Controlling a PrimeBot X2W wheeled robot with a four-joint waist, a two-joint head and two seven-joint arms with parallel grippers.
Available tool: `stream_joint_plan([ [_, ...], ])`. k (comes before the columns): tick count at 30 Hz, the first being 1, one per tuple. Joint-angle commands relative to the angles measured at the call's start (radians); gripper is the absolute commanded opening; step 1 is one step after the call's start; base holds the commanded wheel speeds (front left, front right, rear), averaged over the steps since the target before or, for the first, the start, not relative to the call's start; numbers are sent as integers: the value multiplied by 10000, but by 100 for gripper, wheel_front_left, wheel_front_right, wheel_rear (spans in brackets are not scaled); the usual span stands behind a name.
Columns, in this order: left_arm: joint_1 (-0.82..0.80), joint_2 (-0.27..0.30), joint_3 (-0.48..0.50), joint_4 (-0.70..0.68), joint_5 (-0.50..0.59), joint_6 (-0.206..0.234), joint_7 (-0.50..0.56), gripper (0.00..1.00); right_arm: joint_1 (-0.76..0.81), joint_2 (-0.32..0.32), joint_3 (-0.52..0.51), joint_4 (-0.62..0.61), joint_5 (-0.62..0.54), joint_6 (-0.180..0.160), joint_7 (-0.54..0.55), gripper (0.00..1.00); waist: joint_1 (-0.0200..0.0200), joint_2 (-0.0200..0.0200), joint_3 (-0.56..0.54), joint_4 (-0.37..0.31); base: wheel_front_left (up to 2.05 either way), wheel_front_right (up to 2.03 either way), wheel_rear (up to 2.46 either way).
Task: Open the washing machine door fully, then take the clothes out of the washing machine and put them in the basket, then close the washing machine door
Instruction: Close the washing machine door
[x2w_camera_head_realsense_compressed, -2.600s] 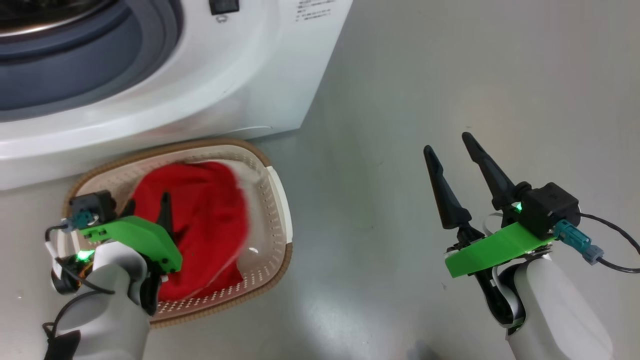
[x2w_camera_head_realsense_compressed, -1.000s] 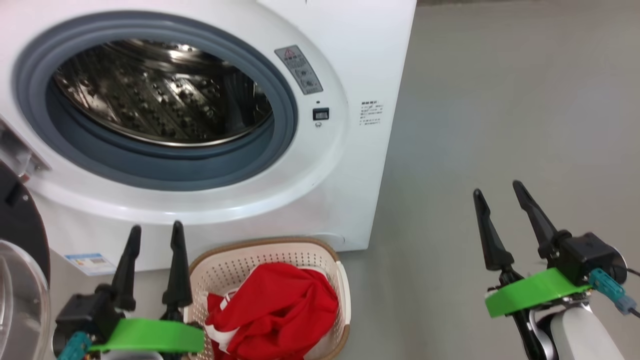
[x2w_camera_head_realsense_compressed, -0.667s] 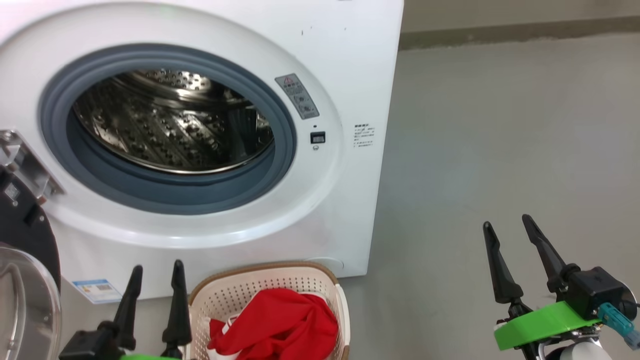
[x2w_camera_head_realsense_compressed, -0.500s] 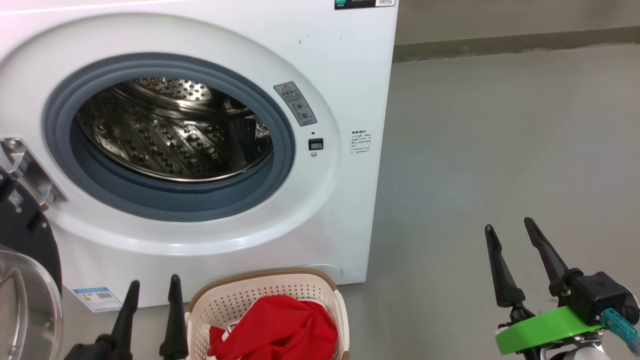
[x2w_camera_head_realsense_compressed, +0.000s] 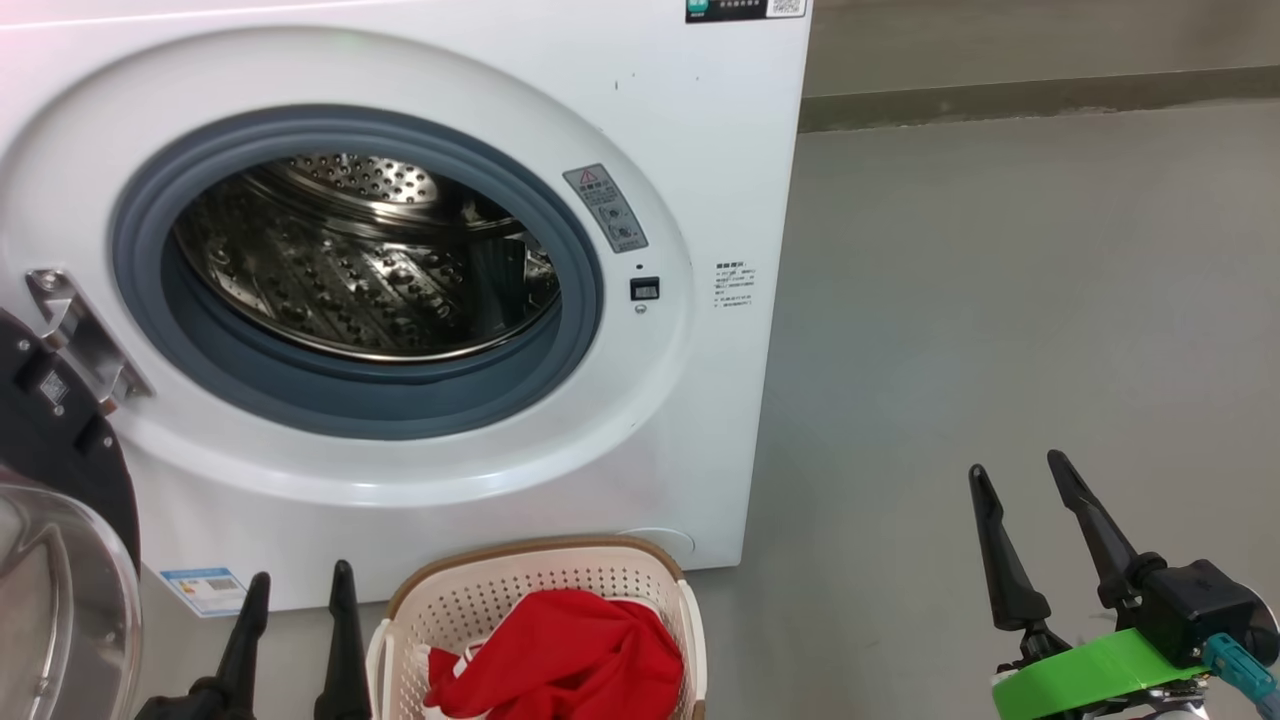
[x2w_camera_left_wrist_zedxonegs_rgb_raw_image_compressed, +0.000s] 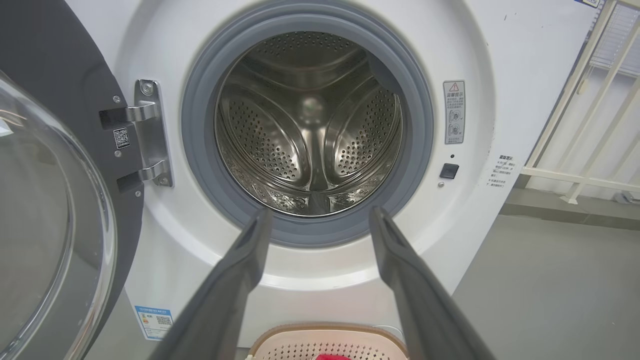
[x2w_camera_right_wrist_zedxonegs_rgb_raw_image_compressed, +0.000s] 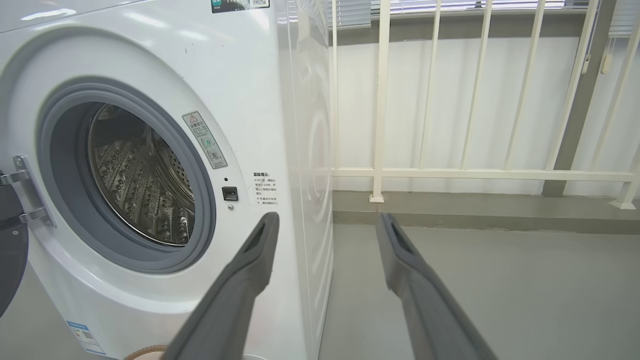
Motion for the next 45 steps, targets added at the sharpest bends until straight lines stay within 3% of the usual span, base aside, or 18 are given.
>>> stream_joint_plan([
  [1, -200, 131, 277, -322, 167, 97, -61, 100, -95, -85, 217, -278, -64, 48, -63, 100, 0, 0, 8, 4, -91, 85, 6],
  [8, -188, 123, 185, -488, 139, 105, -59, 100, -138, -85, 210, -264, -88, 48, -63, 100, 0, 0, 76, -7, -144, 141, 3],
  [17, -212, 207, 103, -776, -120, -212, -54, 100, -248, -85, 200, -153, -26, 48, -63, 100, 0, 0, 146, -4, -191, 191, 0],
  [22, -159, 209, -9, -932, 23, -37, -22, 100, -304, -85, 212, -129, -10, 48, -63, 100, 0, 0, 152, 18, -108, 108, 0],
  [40, -159, 239, -108, -987, -5, 118, -32, 100, -318, -85, 300, -105, -29, 48, -63, 100, 0, 0, 248, 263, -11, 11, 0],
  [45, -175, 247, -127, -1088, 64, 251, -30, 100, -316, -85, 356, -84, -58, 48, -63, 100, 0, 0, 257, 598, 0, 0, 0],
])
